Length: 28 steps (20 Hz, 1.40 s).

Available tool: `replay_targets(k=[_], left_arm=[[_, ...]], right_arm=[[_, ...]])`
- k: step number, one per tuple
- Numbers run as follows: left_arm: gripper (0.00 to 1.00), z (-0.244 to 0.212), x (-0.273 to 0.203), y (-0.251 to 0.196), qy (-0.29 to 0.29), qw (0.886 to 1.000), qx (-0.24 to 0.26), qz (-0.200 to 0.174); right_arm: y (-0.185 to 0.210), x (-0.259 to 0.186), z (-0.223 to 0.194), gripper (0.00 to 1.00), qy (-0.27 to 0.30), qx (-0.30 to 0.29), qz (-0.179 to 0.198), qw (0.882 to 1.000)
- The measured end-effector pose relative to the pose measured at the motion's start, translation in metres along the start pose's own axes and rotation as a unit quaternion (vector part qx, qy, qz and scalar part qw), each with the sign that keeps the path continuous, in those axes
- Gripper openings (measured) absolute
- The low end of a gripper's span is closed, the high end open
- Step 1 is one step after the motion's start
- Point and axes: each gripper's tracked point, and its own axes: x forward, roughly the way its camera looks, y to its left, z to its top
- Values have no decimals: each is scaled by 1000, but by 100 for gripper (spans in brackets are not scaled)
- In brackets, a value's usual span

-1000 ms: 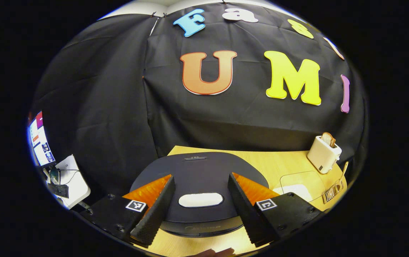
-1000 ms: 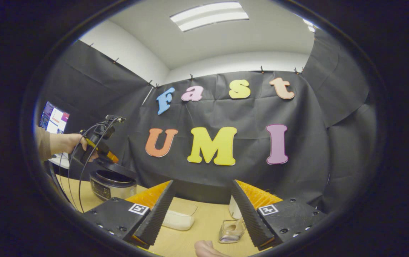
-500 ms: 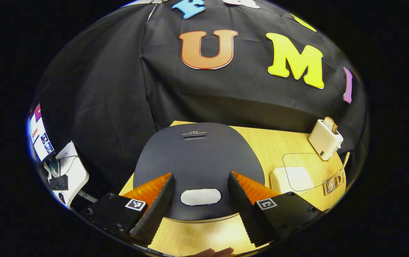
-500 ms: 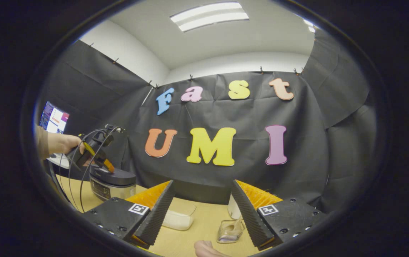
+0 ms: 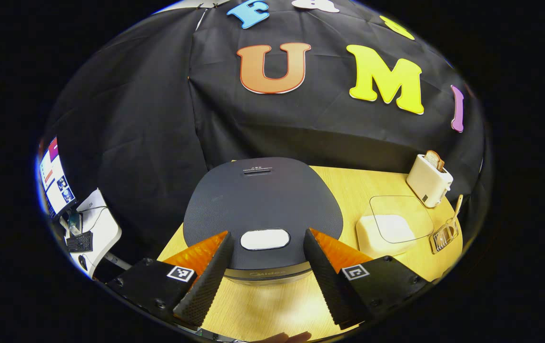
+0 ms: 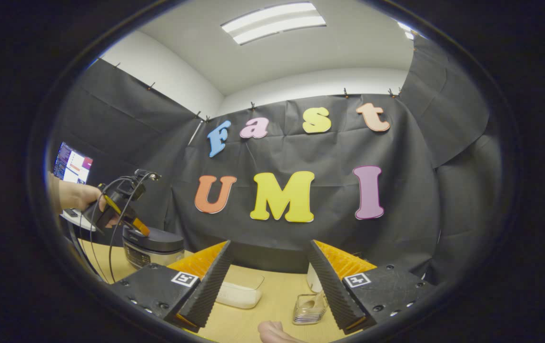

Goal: Close the left gripper, press the button to open the rice cooker; take a wooden spoon from the chopstick holder with the right hand, scoop a spoonful of rice and pour it into the rice cooker, then put the wooden spoon back into the chopstick holder.

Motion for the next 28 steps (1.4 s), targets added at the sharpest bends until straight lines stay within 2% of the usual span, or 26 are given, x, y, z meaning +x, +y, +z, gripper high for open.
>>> replay_targets(k=[10, 11, 12, 17, 21, 24, 28], left_arm=[[94, -13, -8, -4, -38, 999, 0, 23], [100, -13, -9, -3, -45, 999, 4, 24], [94, -16, -7, -4, -42, 999, 2, 25], [93, -12, -9, -3, -77, 997, -12, 28], [92, -18, -18, -2, -113, 992, 5, 57], [92, -25, -31, -16, -123, 991, 7, 52], [91, -17, -67, -40, -203, 979, -7, 19]], right_arm=[[-8, 1, 1, 95, -1, 1, -1, 1000], [-10, 1, 3, 95, -4, 1, -2, 1000], [-11, -1, 5, 96, -7, 3, -3, 1000], [-21, -5, 12, 96, -14, 9, -9, 1000], [-30, -5, 6, 95, -1, 13, -27, 1000], [-24, -1, -6, 97, 30, 16, -36, 999], [-10, -1, -25, 96, 72, 35, -44, 996]])
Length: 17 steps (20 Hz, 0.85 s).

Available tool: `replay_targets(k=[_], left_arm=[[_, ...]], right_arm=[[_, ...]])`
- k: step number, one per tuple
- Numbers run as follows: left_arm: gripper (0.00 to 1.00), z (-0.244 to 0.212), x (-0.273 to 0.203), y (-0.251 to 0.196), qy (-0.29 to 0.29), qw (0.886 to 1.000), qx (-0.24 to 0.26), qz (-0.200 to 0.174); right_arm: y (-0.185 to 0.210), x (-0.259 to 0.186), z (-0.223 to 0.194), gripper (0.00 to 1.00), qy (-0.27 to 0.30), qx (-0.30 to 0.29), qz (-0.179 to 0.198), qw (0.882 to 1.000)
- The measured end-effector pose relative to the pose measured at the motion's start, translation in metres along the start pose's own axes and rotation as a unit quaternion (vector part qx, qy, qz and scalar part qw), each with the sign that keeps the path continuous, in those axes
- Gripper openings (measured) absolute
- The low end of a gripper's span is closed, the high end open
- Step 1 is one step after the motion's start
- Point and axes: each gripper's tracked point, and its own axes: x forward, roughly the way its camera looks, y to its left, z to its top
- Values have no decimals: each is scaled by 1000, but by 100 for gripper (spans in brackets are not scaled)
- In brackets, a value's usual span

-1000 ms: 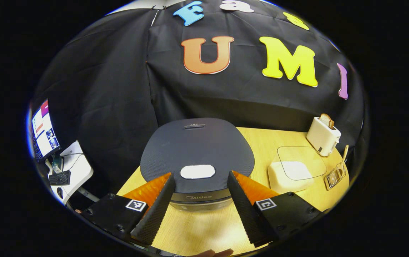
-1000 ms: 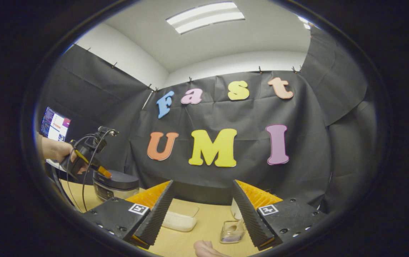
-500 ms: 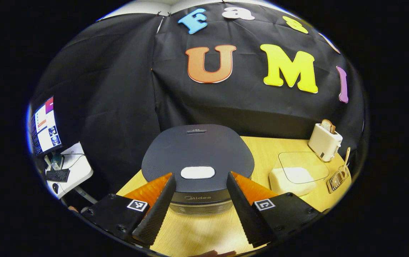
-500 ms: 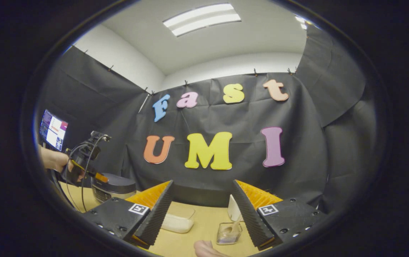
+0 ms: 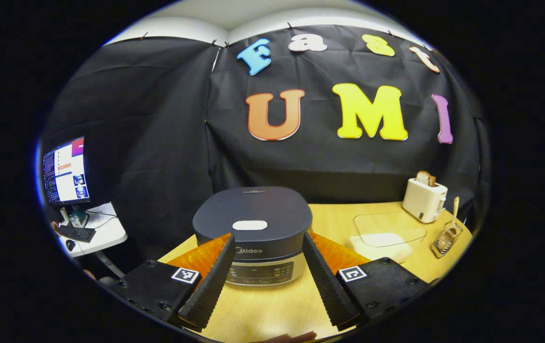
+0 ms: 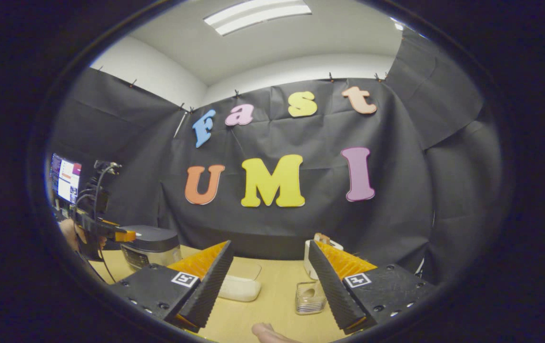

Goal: Close the left gripper, press the button to open the rice cooker; take a wooden spoon from the chopstick holder with the right hand, scoop a spoonful of rice and pour it into the rice cooker, then put the wooden spoon back into the chopstick holder.

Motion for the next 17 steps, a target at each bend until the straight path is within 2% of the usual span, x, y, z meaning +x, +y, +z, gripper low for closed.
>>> replay_targets(k=[3, 6, 9, 10, 13, 14, 17], left_arm=[[91, -9, -36, -8, -20, 1000, -16, -16], [91, -27, -64, -18, -22, 999, -9, -35], [90, -38, -73, -31, 6, 998, -7, -62], [91, -33, -76, -31, -6, 998, -11, -68], [91, -28, -80, -27, -13, 997, -12, -71], [91, -30, -81, -27, -13, 997, -9, -73], [90, -28, -84, -31, -18, 997, -6, -75]], right_arm=[[3, 0, -9, 95, 29, -6, -25, 999], [30, -11, -14, 97, 40, -5, 0, 999], [35, -15, -20, 95, 43, -22, -5, 999], [42, -15, -22, 95, 43, -25, -4, 999], [54, -12, -31, 95, 46, -38, 7, 998], [54, -9, -34, 97, 50, -46, 4, 998], [50, -6, -41, 95, 57, -58, -8, 997]])
